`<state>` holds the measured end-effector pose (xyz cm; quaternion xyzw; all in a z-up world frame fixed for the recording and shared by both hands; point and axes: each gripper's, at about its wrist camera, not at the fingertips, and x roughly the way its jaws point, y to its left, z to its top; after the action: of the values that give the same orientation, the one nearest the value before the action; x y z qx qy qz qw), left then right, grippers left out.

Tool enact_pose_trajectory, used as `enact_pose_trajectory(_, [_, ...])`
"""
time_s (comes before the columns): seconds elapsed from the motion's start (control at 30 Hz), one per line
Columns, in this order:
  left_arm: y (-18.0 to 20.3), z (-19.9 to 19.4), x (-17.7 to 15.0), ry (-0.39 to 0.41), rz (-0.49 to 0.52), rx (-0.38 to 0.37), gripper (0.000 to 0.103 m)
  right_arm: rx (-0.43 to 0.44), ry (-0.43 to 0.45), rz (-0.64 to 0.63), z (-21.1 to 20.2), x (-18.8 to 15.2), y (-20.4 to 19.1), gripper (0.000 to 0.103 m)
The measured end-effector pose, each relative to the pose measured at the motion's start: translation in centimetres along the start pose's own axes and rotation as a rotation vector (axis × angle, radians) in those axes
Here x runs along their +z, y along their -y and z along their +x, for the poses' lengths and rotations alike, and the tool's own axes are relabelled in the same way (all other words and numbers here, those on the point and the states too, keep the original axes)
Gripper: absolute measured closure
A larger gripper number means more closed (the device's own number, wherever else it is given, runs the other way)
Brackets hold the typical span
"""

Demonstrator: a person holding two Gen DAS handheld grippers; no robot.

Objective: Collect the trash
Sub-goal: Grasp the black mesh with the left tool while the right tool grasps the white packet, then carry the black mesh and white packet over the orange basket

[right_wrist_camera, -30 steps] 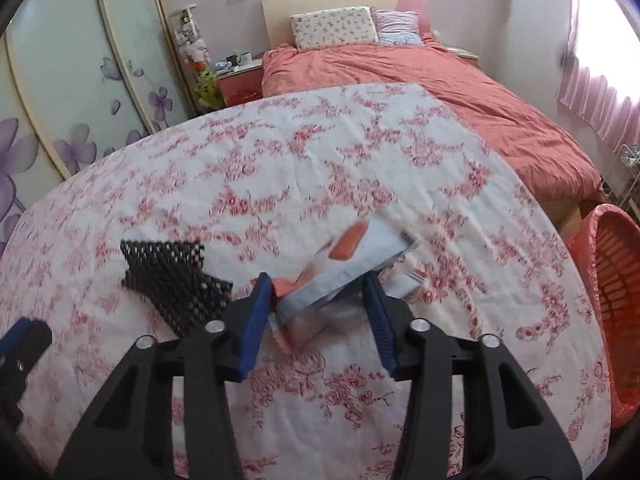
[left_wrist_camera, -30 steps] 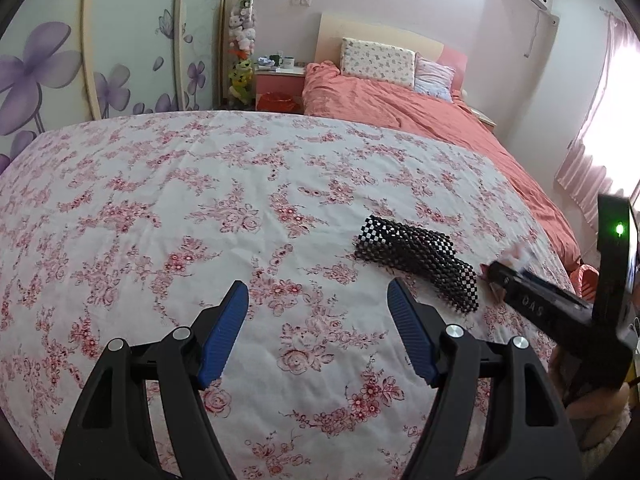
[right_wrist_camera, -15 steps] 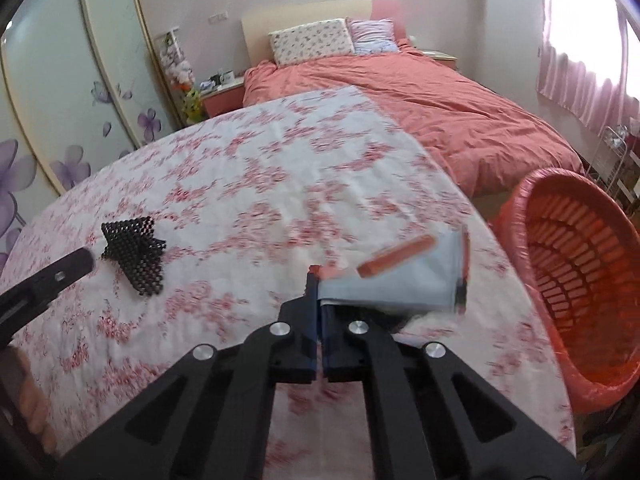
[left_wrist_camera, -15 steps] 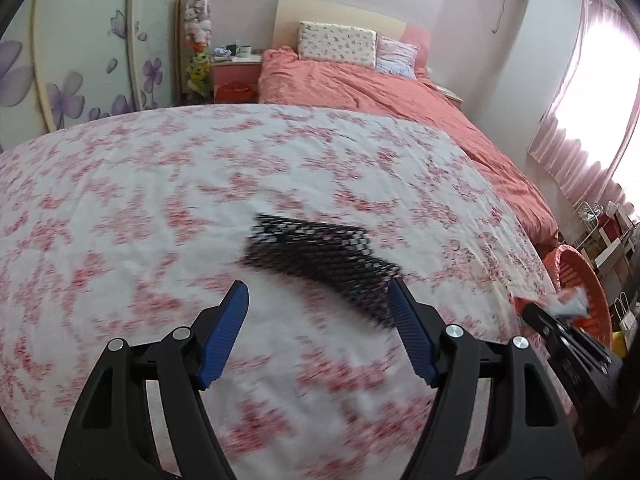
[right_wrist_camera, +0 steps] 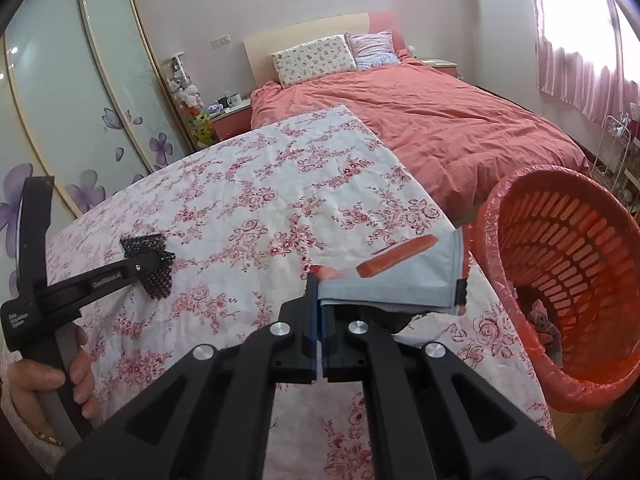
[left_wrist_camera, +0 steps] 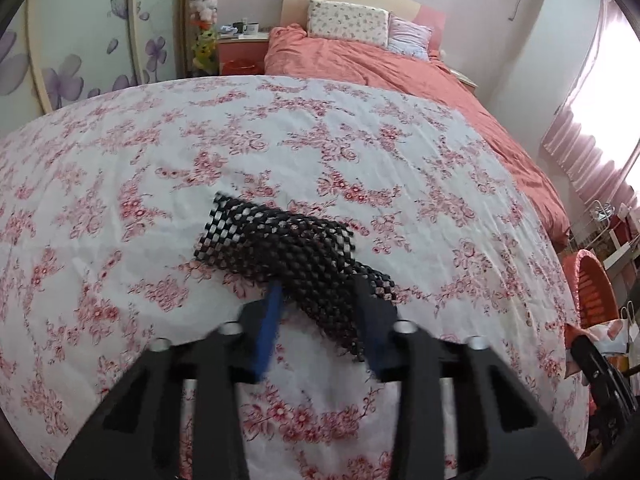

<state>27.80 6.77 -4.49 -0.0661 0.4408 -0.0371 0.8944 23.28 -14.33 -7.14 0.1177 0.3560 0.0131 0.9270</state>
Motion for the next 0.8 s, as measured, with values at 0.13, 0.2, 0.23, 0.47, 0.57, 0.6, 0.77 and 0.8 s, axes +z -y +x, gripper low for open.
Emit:
enact_pose_trajectory(0.13, [-0.4, -1.0, 0.0, 0.031, 0.007, -0.041, 0.094, -0.009, 0.011, -0.009, -0.7, -0.2, -0.3, 0.101])
enact_pose_trajectory(0.2, [-0.3, -1.6, 0.0, 0.049, 0.016, -0.051, 0.096, -0.010, 0.017, -0.009, -1.1, -0.1, -0.2, 0.101])
enact_pose_trajectory(0.23, [-0.3, -2.0, -0.1, 0.059, 0.022, -0.056, 0.096, -0.011, 0.021, -0.007, -1.4, -0.1, -0.1, 0.101])
enact_pose_trajectory(0.47, [1.1, -4.7, -0.4, 0.102, 0.046, -0.118, 0.096, -0.020, 0.058, 0.002, -3.9, -0.1, 0.8, 0.101])
enact_pose_trajectory(0.57, [2.4, -5.6, -0.5, 0.117, 0.065, -0.149, 0.096, -0.028, 0.075, 0.009, -5.0, 0.0, 1.5, 0.101])
enact_pose_trajectory(0.6, [2.8, -5.8, -0.6, 0.121, 0.072, -0.159, 0.096, -0.033, 0.082, 0.012, -5.5, 0.0, 1.8, 0.101])
enact_pose_trajectory(0.77, [5.6, -7.0, -1.0, 0.136, 0.110, -0.208, 0.096, -0.054, 0.110, 0.031, -7.3, -0.2, 3.5, 0.101])
enact_pose_trajectory(0.8, [6.1, -7.2, -1.1, 0.138, 0.117, -0.217, 0.096, -0.059, 0.117, 0.037, -7.7, -0.2, 4.0, 0.101])
